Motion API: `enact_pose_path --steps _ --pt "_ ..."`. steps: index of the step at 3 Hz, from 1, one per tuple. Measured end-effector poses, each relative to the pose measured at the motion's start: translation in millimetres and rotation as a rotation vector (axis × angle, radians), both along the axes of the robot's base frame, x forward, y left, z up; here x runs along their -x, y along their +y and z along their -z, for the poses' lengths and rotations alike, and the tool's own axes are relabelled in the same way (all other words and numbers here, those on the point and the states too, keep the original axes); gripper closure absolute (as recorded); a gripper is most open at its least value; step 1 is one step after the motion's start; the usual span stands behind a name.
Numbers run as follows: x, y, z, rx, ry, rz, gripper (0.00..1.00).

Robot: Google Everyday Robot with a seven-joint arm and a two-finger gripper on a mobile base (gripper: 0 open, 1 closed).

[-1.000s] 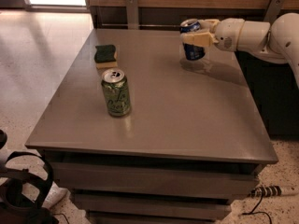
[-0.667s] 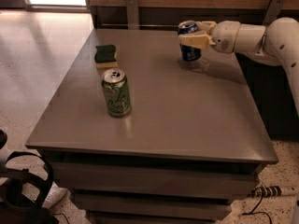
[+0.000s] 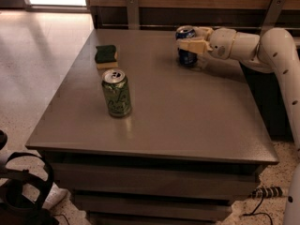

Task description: Place pepsi can upright

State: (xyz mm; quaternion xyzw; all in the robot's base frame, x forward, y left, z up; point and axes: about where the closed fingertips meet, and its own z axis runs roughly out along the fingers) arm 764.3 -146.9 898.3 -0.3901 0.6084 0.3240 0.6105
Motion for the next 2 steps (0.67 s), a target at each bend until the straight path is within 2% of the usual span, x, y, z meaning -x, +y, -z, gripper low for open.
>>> enact_pose_path --steps 1,2 --pt "-0.3 -10.2 13.6 -0.045 0.011 0.021 1.00" --pt "-0.3 -10.7 12.8 -0.046 0.011 0.022 0.82"
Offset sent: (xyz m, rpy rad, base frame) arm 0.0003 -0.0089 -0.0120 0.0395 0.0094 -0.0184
